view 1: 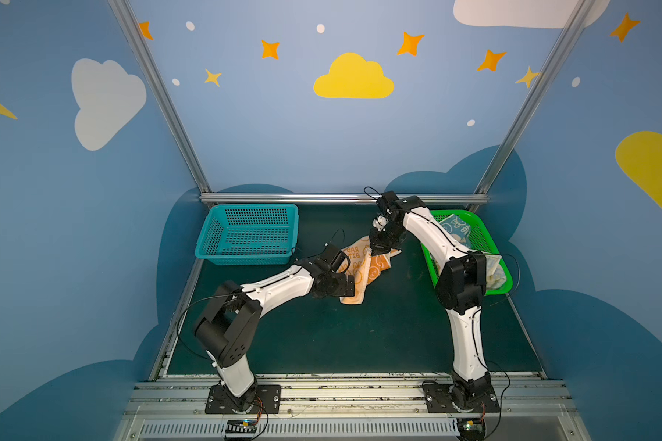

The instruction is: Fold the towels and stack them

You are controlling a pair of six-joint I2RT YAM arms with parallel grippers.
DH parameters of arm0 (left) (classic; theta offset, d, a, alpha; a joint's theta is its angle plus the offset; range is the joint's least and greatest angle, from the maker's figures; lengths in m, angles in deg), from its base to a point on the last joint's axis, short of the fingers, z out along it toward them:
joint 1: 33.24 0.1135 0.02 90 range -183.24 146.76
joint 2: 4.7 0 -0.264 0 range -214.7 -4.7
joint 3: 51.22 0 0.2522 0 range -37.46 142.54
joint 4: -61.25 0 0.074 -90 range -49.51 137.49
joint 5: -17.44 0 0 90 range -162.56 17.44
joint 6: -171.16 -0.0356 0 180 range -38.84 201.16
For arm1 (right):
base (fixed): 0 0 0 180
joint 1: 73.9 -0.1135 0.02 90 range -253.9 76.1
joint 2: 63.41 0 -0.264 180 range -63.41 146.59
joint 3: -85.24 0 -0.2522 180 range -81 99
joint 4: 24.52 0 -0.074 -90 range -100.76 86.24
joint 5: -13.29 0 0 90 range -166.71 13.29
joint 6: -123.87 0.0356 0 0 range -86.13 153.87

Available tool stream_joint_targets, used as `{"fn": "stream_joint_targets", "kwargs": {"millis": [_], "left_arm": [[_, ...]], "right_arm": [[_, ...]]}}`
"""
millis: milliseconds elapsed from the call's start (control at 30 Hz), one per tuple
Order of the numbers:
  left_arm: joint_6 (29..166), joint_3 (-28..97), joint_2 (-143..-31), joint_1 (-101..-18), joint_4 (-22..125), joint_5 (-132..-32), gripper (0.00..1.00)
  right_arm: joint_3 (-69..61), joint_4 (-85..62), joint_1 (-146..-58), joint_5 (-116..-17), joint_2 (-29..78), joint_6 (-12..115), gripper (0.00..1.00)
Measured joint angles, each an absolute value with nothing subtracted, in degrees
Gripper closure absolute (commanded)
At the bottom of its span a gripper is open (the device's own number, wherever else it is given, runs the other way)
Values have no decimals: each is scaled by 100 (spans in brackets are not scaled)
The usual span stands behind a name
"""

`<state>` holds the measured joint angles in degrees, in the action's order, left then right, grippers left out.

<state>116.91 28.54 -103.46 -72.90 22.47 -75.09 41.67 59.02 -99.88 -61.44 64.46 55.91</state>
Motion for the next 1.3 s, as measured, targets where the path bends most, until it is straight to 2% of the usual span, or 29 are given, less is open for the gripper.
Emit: {"fn": "stream_joint_targets", "kwargs": {"millis": [267,533,700,833,1067,1167,1233,1300], "left_arm": [[11382,3085,-10730,-7931,2226,-7367,1],[11409,3979,-11806,-8129,1535,-6765,14],[11446,4141,-11941,-8094,1181,-6309,21],[11437,4141,-11941,-7882,940,-6097,22],[11098,4202,-11922,-7292,698,-5736,17],[10912,4043,-11775,-7198,696,-5570,7],[10860,3772,-11511,-7222,698,-5528,6],[10858,3518,-11194,-7279,689,-5502,6]], "right_arm": [[3407,5543,-9828,-5962,6459,5589,100],[2528,5196,-9614,-5855,6392,5598,100],[2235,5038,-9612,-5799,6210,5615,100],[1927,4820,-9643,-5689,6053,5746,100],[1660,4533,-9914,-5558,6033,6067,100],[1660,4452,-10077,-5488,6033,6159,100],[1660,4433,-10176,-5455,6033,6214,90],[1660,4424,-10222,-5436,6033,6238,85]]}}
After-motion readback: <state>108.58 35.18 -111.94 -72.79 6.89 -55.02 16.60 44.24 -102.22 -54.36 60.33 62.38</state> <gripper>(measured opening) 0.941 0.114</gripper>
